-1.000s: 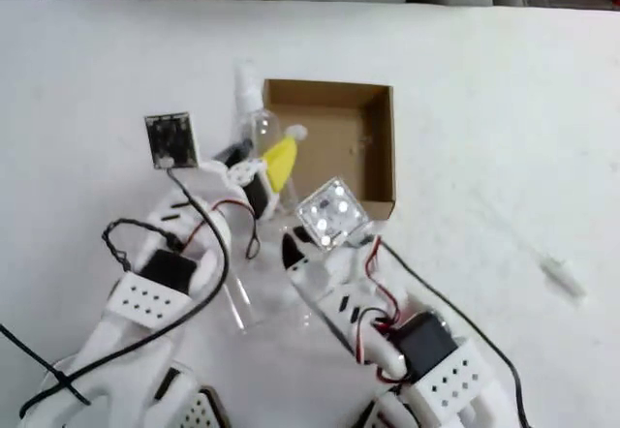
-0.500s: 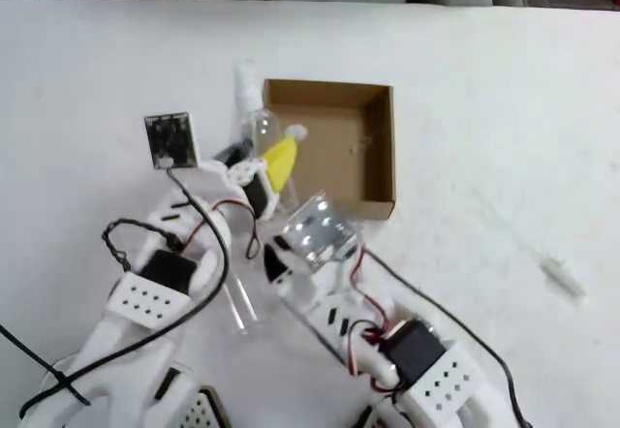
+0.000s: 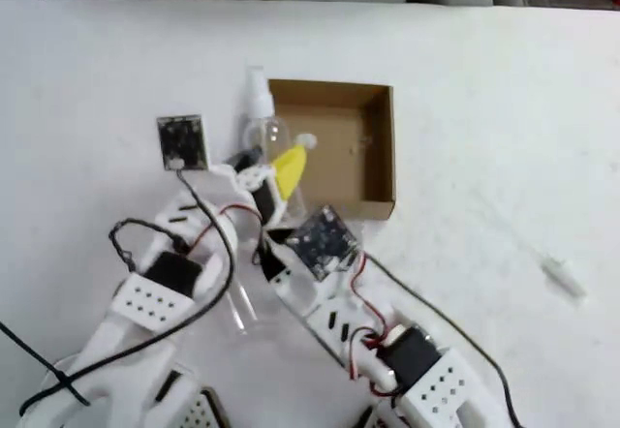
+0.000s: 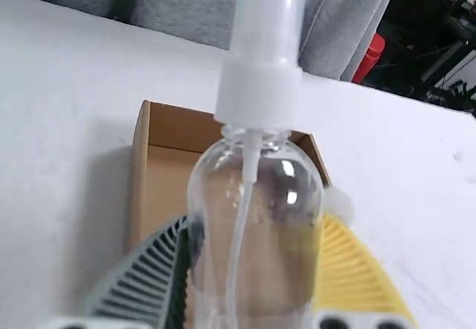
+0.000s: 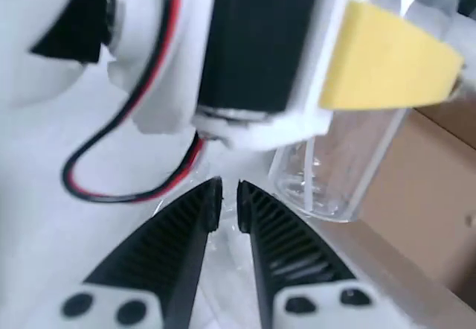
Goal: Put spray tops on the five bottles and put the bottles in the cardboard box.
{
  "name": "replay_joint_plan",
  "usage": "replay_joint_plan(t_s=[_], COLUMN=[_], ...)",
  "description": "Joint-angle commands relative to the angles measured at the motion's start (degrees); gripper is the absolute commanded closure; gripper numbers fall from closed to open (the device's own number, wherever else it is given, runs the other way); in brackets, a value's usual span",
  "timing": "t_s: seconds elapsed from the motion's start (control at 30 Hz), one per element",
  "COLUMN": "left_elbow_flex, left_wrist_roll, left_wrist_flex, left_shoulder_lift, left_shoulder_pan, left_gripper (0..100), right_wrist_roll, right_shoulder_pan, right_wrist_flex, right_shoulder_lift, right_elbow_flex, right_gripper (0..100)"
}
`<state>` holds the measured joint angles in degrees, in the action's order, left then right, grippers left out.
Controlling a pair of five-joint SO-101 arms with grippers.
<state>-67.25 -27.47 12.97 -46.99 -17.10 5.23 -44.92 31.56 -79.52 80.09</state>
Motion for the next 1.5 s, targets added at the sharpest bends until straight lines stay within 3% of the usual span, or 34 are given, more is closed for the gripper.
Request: replay_joint_plan(t_s=[0.0,0.1,0.3,0.57,0.77,1.47], left_elbow_flex=[2.99,3.08,-2.11,-9.49,-9.49,-9.67], left_wrist_roll=[-0.18,0.18,10.64,10.9,10.9,11.25], left_wrist_flex=[0.62,3.78,7.91,8.35,12.4,14.33], left_shoulder_lift=[-0.13,-1.45,-14.9,-28.79,-30.02,-30.02], left_shoulder_pan=[-0.66,-1.19,-1.71,-5.14,-5.14,-4.97], left_gripper=[98,98,98,98,98,98], right_wrist_roll=[0.18,0.18,0.18,0.18,0.18,0.18], right_shoulder_pan=[0.84,0.92,2.86,3.74,7.25,13.41], right_wrist_flex=[-1.63,-1.45,-1.45,-1.45,-1.54,-1.54], right_shoulder_lift=[-0.84,-0.84,-0.84,-0.84,-0.84,-0.92], right_elbow_flex=[-0.53,-0.35,-0.26,-0.18,-0.18,-0.26], right_gripper=[98.1,98.1,98.1,98.1,98.1,98.1])
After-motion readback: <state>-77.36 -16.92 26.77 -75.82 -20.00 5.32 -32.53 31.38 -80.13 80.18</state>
